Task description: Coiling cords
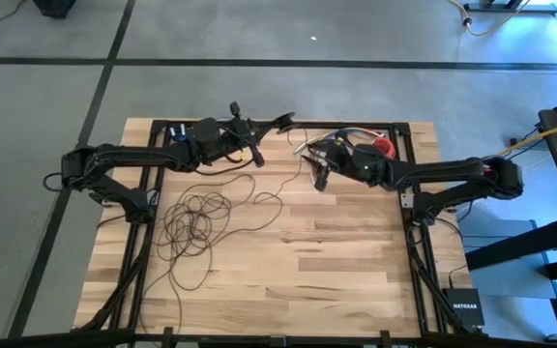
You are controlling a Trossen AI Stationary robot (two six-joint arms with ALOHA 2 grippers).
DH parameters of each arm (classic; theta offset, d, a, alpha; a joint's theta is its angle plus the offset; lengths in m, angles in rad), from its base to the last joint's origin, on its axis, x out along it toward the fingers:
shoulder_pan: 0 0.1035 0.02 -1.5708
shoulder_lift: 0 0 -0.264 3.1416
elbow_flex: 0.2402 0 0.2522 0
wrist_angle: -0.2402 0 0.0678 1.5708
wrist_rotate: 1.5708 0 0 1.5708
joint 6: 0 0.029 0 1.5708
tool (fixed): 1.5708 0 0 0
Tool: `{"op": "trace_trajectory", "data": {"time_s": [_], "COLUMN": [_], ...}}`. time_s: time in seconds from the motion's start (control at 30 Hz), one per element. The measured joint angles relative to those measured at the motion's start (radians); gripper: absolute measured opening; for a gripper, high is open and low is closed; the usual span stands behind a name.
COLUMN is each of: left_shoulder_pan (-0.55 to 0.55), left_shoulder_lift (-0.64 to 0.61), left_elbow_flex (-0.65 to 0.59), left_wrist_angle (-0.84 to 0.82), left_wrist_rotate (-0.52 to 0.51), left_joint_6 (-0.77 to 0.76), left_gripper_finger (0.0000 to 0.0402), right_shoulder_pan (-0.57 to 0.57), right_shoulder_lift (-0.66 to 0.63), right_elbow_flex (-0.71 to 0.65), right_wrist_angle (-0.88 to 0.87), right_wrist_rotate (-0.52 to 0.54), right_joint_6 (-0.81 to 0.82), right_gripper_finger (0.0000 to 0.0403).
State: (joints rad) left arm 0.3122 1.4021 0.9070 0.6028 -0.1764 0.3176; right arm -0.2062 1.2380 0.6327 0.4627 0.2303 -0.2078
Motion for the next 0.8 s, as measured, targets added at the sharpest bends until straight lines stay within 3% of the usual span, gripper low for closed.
{"op": "trace_trajectory", "data": {"time_s": [0.13, 0.33, 0.5, 0.8], "left_shoulder_pan": [0.000, 0.000, 0.000, 0.000], "left_shoulder_lift": [0.000, 0.000, 0.000, 0.000], "left_elbow_flex": [0.000, 0.000, 0.000, 0.000], "left_wrist_angle": [-0.011, -0.026, -0.024, -0.023], "left_wrist_rotate": [0.000, 0.000, 0.000, -0.001], "left_joint_6": [0.003, 0.012, 0.020, 0.020], "left_gripper_finger": [0.0000, 0.0000, 0.0000, 0.0000], "right_shoulder_pan": [0.003, 0.003, 0.003, 0.003], "right_shoulder_lift": [0.035, -0.009, -0.017, -0.009], "right_elbow_flex": [0.010, 0.064, 0.073, 0.073], "right_wrist_angle": [-0.001, -0.186, -0.235, -0.219], "right_wrist_rotate": [-0.024, -0.017, -0.093, -0.152], "right_joint_6": [-0.008, -0.005, 0.063, 0.103], "right_gripper_finger": [0.0166, 0.0166, 0.0166, 0.0166]}}
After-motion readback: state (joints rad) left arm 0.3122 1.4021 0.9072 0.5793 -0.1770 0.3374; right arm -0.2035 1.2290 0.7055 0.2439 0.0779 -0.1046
